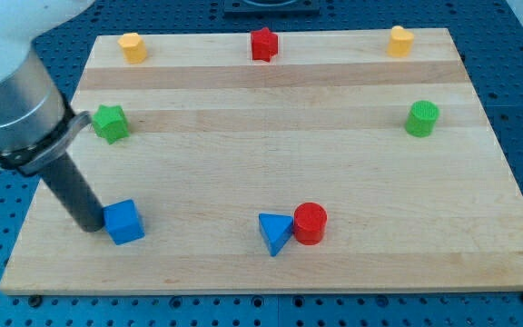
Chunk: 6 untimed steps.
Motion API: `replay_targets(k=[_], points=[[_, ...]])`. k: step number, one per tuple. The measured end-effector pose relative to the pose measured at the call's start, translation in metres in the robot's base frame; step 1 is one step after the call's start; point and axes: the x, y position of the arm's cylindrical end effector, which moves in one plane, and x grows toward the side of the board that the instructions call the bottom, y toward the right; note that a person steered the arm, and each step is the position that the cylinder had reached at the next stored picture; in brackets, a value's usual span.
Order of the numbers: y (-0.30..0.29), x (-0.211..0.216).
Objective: Move the blue cube to blue triangle
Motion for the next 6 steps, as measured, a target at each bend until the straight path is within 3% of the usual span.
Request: replay_targets(k=[2,4,6], points=[[0.069,0.002],[0.047,0.025],[0.079,0.024]])
